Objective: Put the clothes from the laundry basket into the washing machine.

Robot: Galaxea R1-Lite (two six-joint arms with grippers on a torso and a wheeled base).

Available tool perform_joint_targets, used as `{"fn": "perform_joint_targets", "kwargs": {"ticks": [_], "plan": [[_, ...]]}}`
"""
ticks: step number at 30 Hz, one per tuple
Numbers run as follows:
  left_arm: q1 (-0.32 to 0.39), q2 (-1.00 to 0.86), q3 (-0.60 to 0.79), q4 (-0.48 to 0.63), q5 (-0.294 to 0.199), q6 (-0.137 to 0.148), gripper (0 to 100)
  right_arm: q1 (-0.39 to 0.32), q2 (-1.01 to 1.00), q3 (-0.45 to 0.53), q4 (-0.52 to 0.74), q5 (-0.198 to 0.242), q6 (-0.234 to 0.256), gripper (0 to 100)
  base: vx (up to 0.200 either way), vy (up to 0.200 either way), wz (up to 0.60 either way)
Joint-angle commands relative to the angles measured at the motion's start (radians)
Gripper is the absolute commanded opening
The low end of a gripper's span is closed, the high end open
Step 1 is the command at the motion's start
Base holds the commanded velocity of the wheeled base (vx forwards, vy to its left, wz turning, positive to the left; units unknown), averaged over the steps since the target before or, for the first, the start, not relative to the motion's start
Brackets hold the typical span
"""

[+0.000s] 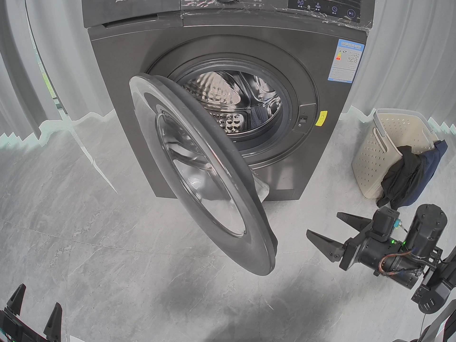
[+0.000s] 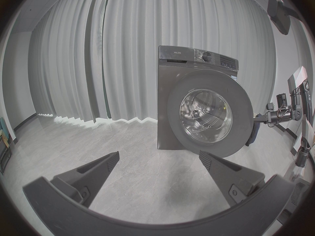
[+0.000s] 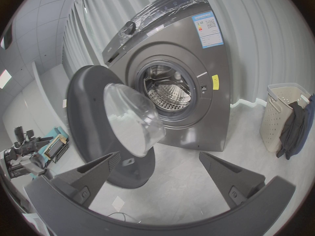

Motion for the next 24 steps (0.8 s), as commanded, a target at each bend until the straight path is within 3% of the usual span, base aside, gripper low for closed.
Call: {"fn": "perform_joint_targets", "kwargs": {"ticks": [1,2,8,15,20,24], "plan": [[0.000,-0.018,0.016,0.000,0.000,0.000,100,-0.055,0.150,-0.126,0.000,-0.023,0.004,100,0.000,0.000,0.00],[0.000,-0.018,0.016,0.000,0.000,0.000,100,-0.049,0.211,-0.179,0.000,-0.061,0.004,100,0.000,0.000,0.00],[0.000,-0.018,0.016,0.000,0.000,0.000,100,-0.013,0.337,-0.282,0.000,-0.080,0.004,100,0.000,0.000,0.00],[0.000,-0.018,0.016,0.000,0.000,0.000,100,0.074,0.341,-0.264,-0.005,-0.080,0.006,100,0.000,0.000,0.00],[0.000,-0.018,0.016,0.000,0.000,-0.002,100,0.195,0.322,-0.236,-0.014,-0.084,0.026,100,0.000,0.000,0.00],[0.000,-0.018,0.016,0.000,0.000,-0.003,100,0.191,0.309,-0.238,-0.014,-0.084,0.027,100,0.000,0.000,0.00]]}}
